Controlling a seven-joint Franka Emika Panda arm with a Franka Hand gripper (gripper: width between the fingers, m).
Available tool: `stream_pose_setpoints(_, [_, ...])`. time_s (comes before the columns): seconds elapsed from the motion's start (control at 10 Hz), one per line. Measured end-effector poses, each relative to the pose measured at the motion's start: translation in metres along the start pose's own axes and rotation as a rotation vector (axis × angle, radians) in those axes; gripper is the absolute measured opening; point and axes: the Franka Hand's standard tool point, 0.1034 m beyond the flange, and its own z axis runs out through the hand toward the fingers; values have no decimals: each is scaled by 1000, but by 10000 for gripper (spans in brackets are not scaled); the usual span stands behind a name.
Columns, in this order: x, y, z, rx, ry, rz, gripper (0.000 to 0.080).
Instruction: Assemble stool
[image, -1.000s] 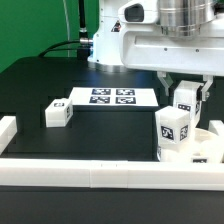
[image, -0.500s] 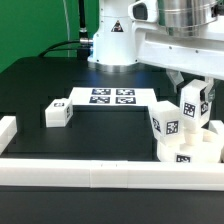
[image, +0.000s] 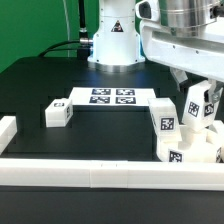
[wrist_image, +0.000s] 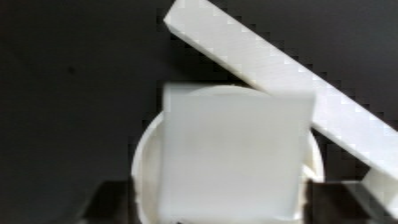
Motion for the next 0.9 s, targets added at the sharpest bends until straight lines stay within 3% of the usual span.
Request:
stream_pose_setpoints(0.1, [0,0,-1,2,0,-13,570])
stream_pose_setpoints(0.2, [0,-1,-3,5,1,-19,633])
stream_pose_setpoints(0.3, [0,-2,-5,8,3,-27,645])
stream_pose_setpoints(0.8, [-2,-6,-25,23,11,-121,649])
stream_pose_setpoints(0.9, [-2,-6,-23,22,12,-144,649])
